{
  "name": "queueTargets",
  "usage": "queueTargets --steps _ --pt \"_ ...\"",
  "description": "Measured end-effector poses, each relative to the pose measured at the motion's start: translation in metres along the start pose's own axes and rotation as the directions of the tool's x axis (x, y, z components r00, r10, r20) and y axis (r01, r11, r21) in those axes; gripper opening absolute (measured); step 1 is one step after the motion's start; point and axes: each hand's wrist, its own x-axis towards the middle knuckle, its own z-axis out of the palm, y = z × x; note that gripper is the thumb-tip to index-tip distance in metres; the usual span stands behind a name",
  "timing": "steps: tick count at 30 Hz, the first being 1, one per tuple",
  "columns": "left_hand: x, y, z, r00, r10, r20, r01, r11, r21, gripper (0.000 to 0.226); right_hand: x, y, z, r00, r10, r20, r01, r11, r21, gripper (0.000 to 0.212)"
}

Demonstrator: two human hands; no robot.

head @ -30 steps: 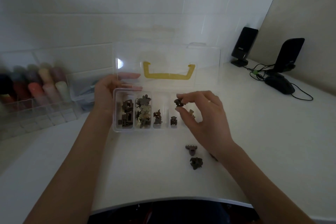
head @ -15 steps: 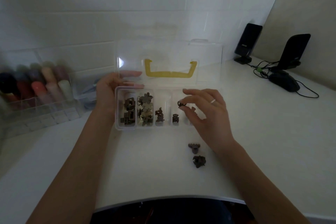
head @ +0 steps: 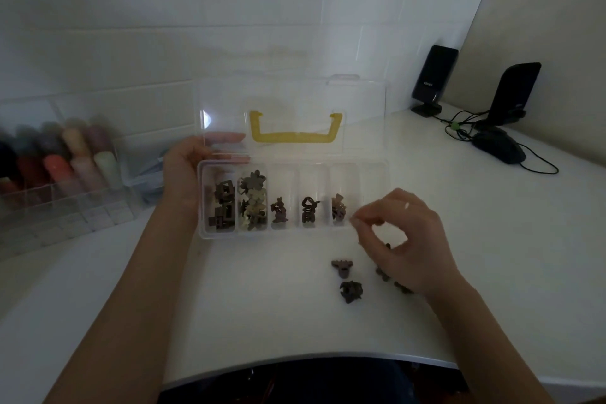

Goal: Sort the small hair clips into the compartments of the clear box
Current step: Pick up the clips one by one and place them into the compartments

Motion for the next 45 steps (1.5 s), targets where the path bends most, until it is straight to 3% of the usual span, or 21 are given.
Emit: queueTargets --steps 6,15,18,23,30,34,37,45 --pt "-0.001 -0.001 0.000 1.000 0.006 0.005 -0.006 1.000 -0.008 0.034 -0.026 0.007 0.000 0.949 0.059 0.309 -0.011 0.988 -0.156 0.031" --pt "-0.005 0.003 0.002 1.000 -0.028 -0.010 0.028 0.999 -0.031 0.032 -0.029 0.010 0.012 0.910 0.089 0.404 -0.019 0.985 -0.173 0.025" --pt "-0.006 0.003 0.002 1.000 -0.014 -0.002 0.014 1.000 -0.022 0.032 -0.027 0.009 0.013 0.931 0.078 0.356 -0.019 0.986 -0.166 0.022" --pt "-0.003 0.004 -0.006 1.000 0.004 0.025 -0.004 1.000 -0.011 0.033 -0.024 0.005 0.010 0.984 0.118 0.135 -0.101 0.987 -0.128 0.017" --pt "-0.004 0.011 -0.013 0.999 0.006 0.036 -0.004 0.999 -0.044 0.043 -0.023 0.002 0.006 0.985 0.171 -0.015 -0.170 0.959 -0.227 0.017" --pt "-0.005 0.011 -0.011 0.999 0.008 0.037 -0.006 0.998 -0.056 0.042 -0.022 0.003 -0.001 0.950 0.280 -0.141 -0.305 0.927 -0.216 0.006" --pt "-0.007 0.012 -0.009 0.998 0.020 0.054 -0.016 0.997 -0.072 0.040 -0.022 0.003 -0.003 0.927 0.333 -0.172 -0.367 0.900 -0.234 0.007" --pt "-0.006 0.012 -0.009 0.996 0.019 0.085 -0.013 0.998 -0.069 0.041 -0.022 0.000 -0.002 0.931 0.333 -0.151 -0.360 0.906 -0.222 0.013"
